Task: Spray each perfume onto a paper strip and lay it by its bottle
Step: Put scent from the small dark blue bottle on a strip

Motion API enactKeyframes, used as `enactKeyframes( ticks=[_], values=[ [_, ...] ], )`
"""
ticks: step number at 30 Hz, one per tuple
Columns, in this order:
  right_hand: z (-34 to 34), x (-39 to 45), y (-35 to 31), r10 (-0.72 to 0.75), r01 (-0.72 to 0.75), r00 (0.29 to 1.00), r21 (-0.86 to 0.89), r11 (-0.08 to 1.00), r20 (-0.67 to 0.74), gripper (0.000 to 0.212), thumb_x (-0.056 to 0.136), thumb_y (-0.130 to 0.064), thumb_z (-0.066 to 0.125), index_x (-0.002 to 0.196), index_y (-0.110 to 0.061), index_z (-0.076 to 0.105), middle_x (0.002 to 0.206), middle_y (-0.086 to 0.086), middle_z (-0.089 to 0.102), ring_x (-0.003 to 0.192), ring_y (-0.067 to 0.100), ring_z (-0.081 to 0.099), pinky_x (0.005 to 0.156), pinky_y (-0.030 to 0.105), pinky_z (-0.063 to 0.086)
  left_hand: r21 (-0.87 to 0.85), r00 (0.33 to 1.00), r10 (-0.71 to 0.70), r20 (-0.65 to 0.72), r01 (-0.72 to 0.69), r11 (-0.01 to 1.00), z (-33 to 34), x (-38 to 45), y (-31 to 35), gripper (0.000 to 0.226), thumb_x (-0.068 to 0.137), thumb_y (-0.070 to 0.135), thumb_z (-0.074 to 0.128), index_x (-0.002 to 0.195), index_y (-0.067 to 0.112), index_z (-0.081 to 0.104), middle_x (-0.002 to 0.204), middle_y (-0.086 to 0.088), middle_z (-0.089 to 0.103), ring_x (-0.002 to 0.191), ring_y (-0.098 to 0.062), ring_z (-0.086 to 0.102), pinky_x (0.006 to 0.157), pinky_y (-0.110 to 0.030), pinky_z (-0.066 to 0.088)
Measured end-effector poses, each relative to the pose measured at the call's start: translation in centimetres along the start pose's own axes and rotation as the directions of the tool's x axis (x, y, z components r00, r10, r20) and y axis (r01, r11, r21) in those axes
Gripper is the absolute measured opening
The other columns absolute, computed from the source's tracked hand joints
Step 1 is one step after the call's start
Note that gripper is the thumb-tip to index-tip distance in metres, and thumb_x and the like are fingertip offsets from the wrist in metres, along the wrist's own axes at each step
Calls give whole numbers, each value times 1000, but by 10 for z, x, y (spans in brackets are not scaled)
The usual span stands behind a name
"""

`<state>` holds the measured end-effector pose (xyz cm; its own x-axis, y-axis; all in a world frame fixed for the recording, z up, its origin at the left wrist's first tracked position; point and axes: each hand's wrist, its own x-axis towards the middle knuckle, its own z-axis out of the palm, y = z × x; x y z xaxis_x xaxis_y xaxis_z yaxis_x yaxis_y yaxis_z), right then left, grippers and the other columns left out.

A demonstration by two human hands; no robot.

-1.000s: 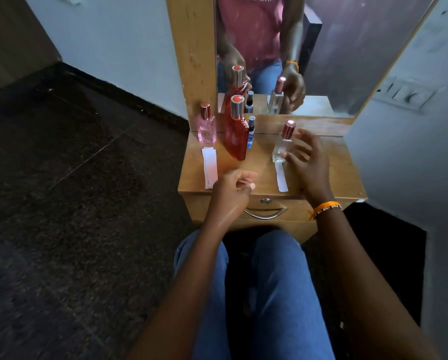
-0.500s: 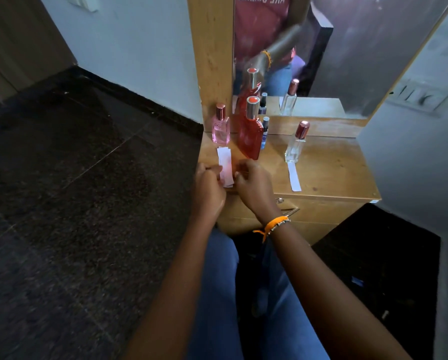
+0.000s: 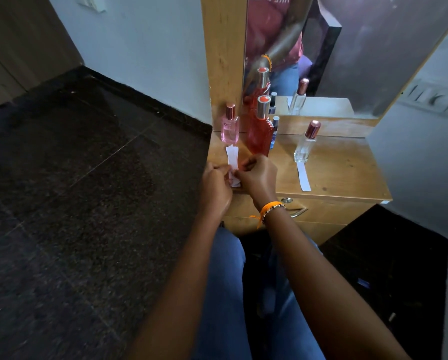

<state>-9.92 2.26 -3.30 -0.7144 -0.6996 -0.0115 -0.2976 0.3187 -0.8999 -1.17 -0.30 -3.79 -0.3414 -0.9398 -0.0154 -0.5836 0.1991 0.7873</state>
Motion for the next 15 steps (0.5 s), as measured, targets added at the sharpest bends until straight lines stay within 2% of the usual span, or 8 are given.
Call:
enactKeyframes(
  ticks=[2,4,5,7,9,10,15],
  values=[
    [-1,0,1,20,-20,1000,19,1000,-8,20,70,-3,74,70,-15,58,74,0,61,79,22,62,76,44,54,-14,1000,7,-9,-8,1000,1,1,-2,31,90,0,49,119,3,59,112,-5,49,106,-21,53,75,2,33],
    [-3,0,2,35,-35,999,31,999,-15,26,70,-3,73,67,-21,54,73,1,62,80,25,65,75,48,55,-40,999,-35,-12,35,999,1,1,-1,32,92,1,47,123,5,55,106,3,44,99,-11,53,66,8,32],
    [-4,0,3,37,-36,999,30,999,-13,26,70,-4,74,68,-21,55,72,0,63,80,25,66,75,49,55,-29,999,-37,-17,36,999,2,1,-1,33,92,2,47,125,7,54,107,4,44,102,-11,53,68,7,33],
    [-5,-1,5,41,-41,999,31,999,-5,21,72,-7,75,72,-19,58,72,-2,63,79,22,66,76,48,55,1,1000,-20,-16,20,1000,3,0,0,36,91,1,49,126,8,54,116,-2,45,113,-18,51,81,0,37],
    [-6,0,6,38,-38,999,32,999,8,17,73,-7,74,75,-18,61,72,-2,64,80,21,67,77,48,55,50,1000,7,-13,-7,999,3,0,0,38,90,1,51,127,9,54,126,-8,45,117,-23,49,94,-14,39],
    [-6,0,6,38,-38,999,32,999,13,16,74,-7,73,75,-18,62,73,-1,65,80,22,67,77,47,55,65,1000,11,-10,-10,998,4,0,0,38,90,1,51,127,9,53,129,-10,44,118,-23,49,95,-19,38],
    [-7,4,5,52,-53,998,13,999,33,15,74,-6,72,73,-19,64,75,2,68,83,22,68,79,42,56,72,999,28,-27,-26,997,3,-3,-1,39,90,2,51,128,11,53,130,-8,43,116,-22,49,92,-22,38]
  ],
)
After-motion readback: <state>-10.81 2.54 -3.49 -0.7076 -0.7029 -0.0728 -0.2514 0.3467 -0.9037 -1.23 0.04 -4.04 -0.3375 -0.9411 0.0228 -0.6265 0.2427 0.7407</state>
